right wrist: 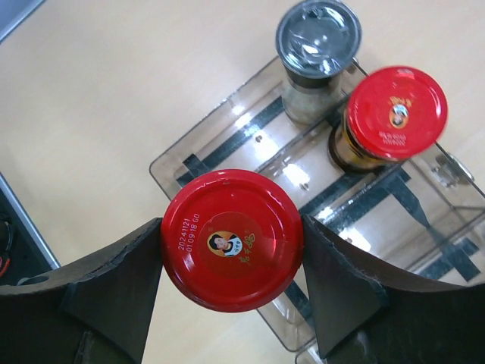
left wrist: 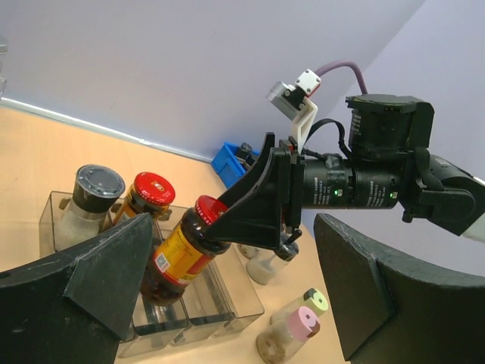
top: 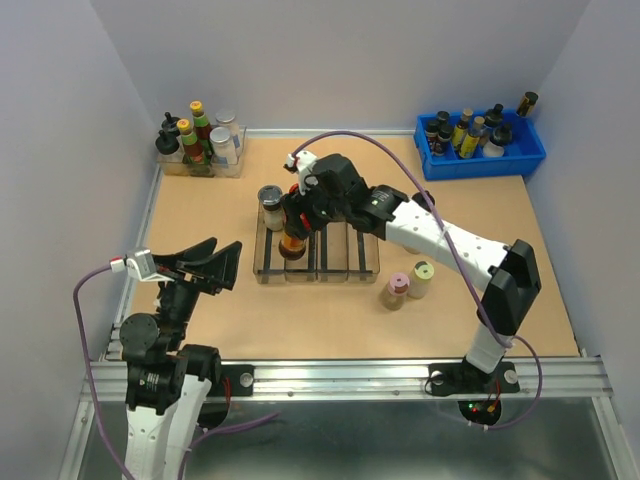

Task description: Organize the condiment bottles

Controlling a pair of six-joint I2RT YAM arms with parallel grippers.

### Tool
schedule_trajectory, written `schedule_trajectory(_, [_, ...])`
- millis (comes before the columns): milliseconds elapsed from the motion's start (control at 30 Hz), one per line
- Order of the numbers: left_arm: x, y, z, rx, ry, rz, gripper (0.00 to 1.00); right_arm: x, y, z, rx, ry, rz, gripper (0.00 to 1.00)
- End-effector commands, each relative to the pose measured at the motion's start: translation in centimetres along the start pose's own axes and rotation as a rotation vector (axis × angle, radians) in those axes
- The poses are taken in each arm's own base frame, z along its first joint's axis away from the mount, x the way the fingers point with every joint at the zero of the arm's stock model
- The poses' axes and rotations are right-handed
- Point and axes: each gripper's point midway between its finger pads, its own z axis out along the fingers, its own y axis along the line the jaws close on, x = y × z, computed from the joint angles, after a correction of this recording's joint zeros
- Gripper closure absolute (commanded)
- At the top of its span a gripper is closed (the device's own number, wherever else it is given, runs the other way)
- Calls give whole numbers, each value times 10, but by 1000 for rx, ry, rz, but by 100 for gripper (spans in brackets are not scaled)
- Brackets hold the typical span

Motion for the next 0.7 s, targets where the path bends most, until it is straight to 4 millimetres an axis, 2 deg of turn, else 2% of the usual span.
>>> schedule_trajectory(0, [-19, -15, -6, 38, -59, 39, 1, -83, 19, -11, -33, -244, -57, 100])
schedule_trajectory(233, [-21, -16, -8, 38, -69, 46, 1, -75, -12, 7, 144, -219, -83, 99])
schedule_trajectory(433, [-18, -12, -8, 23, -53, 42, 1, -60, -28, 27, 213, -177, -94, 100])
schedule_trajectory(533, [-18, -13, -8, 24, -54, 41, 1, -56, -34, 28, 242, -165, -118, 100])
schedule_trajectory(633, [-17, -12, -9, 18, -50, 43, 1, -57, -34, 30, 242, -166, -126, 100])
schedule_trajectory(667, [-18, -11, -8, 16, -53, 43, 1, -53, -35, 36, 242, -153, -129, 100])
